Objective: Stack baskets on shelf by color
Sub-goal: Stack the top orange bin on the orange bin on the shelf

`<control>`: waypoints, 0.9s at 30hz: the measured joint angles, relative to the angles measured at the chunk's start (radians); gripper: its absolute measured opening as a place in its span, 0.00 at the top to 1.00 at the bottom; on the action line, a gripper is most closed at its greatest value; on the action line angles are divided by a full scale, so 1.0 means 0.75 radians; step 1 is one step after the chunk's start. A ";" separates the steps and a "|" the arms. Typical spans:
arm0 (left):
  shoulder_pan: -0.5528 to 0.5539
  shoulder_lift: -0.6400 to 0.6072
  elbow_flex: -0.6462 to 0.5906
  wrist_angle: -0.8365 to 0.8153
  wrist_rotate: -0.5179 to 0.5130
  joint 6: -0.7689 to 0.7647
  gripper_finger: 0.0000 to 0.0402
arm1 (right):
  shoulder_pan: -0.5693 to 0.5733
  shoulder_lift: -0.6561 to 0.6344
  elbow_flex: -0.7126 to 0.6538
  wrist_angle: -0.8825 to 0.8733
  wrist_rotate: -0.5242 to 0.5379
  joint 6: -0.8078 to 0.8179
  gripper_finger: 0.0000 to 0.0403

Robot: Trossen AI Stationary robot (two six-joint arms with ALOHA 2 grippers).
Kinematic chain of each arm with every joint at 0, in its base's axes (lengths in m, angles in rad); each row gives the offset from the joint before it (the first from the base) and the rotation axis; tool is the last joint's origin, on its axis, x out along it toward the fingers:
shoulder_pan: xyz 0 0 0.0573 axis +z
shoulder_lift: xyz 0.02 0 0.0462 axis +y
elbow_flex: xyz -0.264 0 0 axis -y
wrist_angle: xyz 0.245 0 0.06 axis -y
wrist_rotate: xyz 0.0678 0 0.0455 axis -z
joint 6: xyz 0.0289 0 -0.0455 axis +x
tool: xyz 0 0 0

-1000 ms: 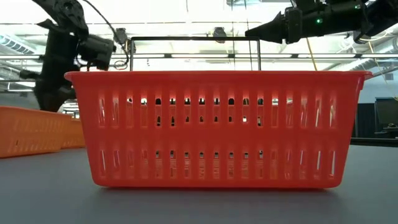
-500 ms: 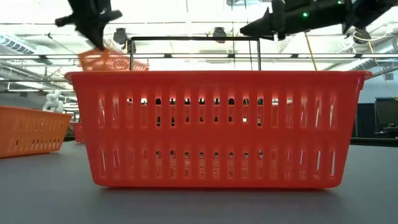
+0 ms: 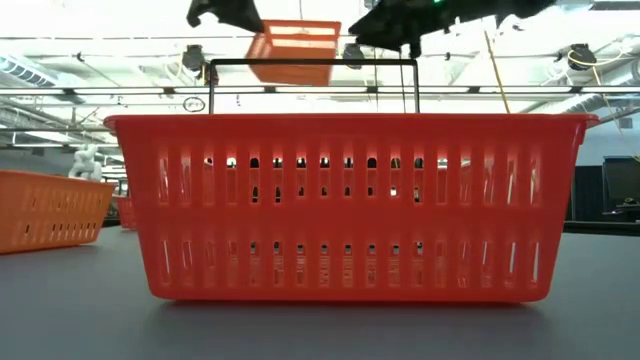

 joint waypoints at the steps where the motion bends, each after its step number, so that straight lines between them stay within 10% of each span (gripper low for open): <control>1: -0.002 0.027 -0.001 0.042 0.000 0.021 0.96 | -0.007 0.030 0.017 -0.002 0.003 0.000 0.59; 12: -0.003 0.142 -0.001 0.198 -0.018 0.071 0.96 | -0.048 0.154 0.030 0.137 0.216 -0.040 0.60; 20: -0.012 0.145 -0.001 0.187 0.038 0.054 0.93 | -0.056 0.150 0.031 0.101 0.398 -0.288 0.95; 27: 0.014 0.114 -0.003 0.176 0.007 0.260 0.77 | -0.109 0.151 0.119 -0.056 0.418 -0.171 0.99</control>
